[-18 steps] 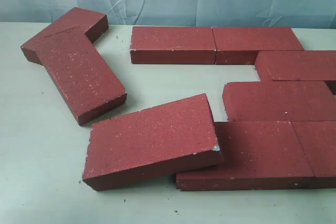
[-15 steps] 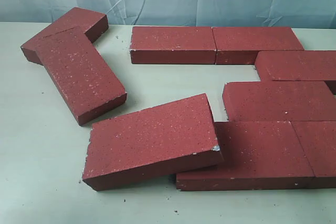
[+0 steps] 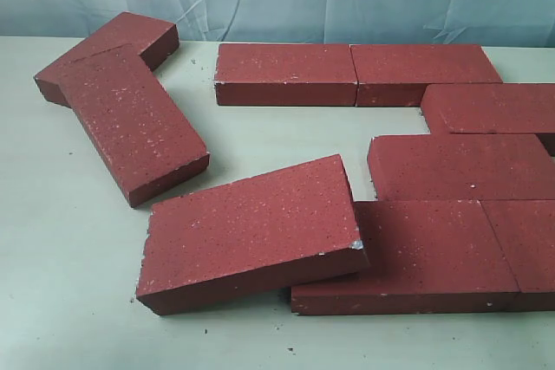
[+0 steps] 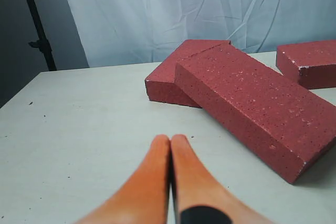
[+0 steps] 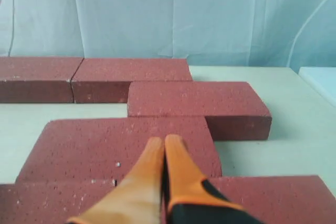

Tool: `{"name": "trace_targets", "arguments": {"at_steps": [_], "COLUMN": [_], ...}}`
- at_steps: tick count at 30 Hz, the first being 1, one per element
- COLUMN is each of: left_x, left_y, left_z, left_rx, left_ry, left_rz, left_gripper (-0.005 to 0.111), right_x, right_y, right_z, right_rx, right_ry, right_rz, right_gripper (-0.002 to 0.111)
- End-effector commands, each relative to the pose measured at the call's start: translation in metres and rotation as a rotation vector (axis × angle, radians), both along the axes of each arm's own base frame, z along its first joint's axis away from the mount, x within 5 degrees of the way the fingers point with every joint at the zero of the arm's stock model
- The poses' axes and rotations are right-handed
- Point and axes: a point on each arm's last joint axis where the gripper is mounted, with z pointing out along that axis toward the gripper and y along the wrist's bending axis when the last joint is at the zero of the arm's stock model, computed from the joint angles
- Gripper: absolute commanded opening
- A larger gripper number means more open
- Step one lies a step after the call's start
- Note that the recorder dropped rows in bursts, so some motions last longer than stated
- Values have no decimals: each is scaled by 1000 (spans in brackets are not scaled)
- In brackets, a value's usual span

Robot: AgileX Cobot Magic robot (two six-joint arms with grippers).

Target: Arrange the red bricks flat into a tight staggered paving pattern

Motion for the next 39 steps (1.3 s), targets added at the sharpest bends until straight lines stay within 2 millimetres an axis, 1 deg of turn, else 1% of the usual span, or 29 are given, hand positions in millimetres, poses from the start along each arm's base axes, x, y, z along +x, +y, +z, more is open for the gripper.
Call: {"name": "trace_targets", "arguments": {"at_steps": [1, 5, 7, 9, 13, 16, 19, 20, 21, 22, 23, 24, 25, 31, 34, 39], "left_x": [0, 0, 1, 1, 1, 0, 0, -1, -2, -2, -3, -4, -4, -5, -5, -9], "left_y": [0, 0, -1, -1, -1, 0, 1, 2, 3, 4, 4, 5, 5, 6, 6, 6], "left_z": [1, 4, 8, 11, 19, 22, 27, 30, 32, 36, 37, 40, 40, 43, 45, 67], "left_rx": [0, 0, -31, -76, -216, -219, -296, -333, -340, -360, -374, -379, -378, -382, -408, -413], "left_ry": [-30, -63, -104, -131, -220, -263, -315, -354, -378, -417, -441, -469, -476, -507, -515, -549], "left_rz": [-1, -2, -5, -7, -5, -2, 7, 13, 17, 20, 21, 24, 24, 27, 24, 12], "left_gripper": [0, 0, 0, 0, 0, 0, 0, 0, 0, 0, 0, 0, 0, 0, 0, 0], "right_x": [1, 1, 0, -1, -3, -4, -6, -7, -7, -6, -5, -1, 2, 24, 41, 69], "right_y": [-1, -1, -1, -3, -6, -7, -8, -8, -8, -8, -8, -8, -8, -5, -5, -2], "right_z": [13, 22, 26, 30, 39, 42, 48, 59, 67, 82, 93, 105, 112, 147, 158, 171], "right_rx": [-39, -15, 157, 258, 279, 283, 296, 294, 294, 292, 289, 284, 280, 219, 203, 163], "right_ry": [-144, -248, -302, -353, -454, -500, -540, -566, -571, -584, -592, -583, -577, -474, -388, -206], "right_rz": [-6, -9, -20, -35, -55, -63, -66, -61, -60, -57, -55, -54, -53, -33, -25, -3], "right_gripper": [-1, -1, -1, -1, -1, -1, -1, -1, -1, -1, -1, -1, -1, -1, -1, -1]}}
